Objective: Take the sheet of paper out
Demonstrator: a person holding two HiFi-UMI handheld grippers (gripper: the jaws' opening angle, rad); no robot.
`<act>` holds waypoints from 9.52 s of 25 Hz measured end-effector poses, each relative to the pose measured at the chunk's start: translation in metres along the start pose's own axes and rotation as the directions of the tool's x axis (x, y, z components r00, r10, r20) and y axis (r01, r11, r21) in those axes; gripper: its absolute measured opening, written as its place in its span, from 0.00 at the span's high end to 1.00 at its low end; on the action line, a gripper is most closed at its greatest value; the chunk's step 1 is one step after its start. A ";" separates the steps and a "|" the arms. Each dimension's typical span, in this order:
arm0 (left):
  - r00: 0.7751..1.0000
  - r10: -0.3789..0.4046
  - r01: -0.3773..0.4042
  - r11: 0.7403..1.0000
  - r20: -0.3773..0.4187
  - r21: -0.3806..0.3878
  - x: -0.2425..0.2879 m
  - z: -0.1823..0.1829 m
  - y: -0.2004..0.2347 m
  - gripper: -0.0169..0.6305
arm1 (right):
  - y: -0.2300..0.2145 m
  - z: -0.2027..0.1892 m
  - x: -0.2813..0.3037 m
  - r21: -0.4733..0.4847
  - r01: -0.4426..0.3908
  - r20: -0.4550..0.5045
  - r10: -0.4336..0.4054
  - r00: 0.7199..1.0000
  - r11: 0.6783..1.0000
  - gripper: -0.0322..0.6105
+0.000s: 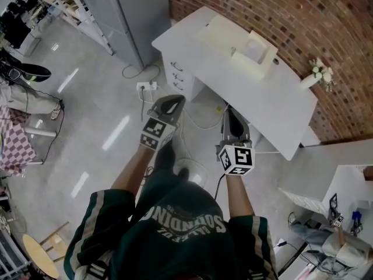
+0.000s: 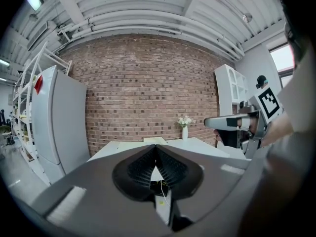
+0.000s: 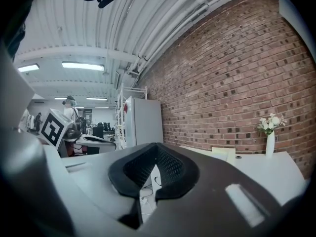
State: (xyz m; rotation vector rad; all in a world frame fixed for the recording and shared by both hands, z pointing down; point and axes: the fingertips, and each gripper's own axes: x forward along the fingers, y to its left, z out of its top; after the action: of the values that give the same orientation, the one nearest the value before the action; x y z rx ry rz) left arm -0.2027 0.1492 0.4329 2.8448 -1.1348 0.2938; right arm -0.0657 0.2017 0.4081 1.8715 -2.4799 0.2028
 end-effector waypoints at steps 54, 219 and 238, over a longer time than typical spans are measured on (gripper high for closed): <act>0.900 -0.431 0.434 0.901 -0.067 0.025 0.309 0.012 0.120 0.96 | -0.168 0.013 0.218 0.059 0.417 -0.032 -0.416 0.909 0.907 0.95; 0.682 -0.392 0.254 0.919 -0.617 -0.302 0.691 -0.117 0.162 0.96 | -0.457 -0.038 0.341 0.091 0.403 -0.232 -0.374 0.898 0.911 0.95; 0.815 -0.330 0.347 0.936 -0.477 -0.056 0.659 -0.018 0.160 0.96 | -0.445 0.014 0.357 0.047 0.371 -0.113 -0.364 0.924 0.927 0.95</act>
State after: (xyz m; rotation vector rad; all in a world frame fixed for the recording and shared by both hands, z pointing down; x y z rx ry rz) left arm 0.1524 -0.4102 0.5811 2.6905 -0.5168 0.9319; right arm 0.2629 -0.2607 0.4692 2.2454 -2.0296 0.3627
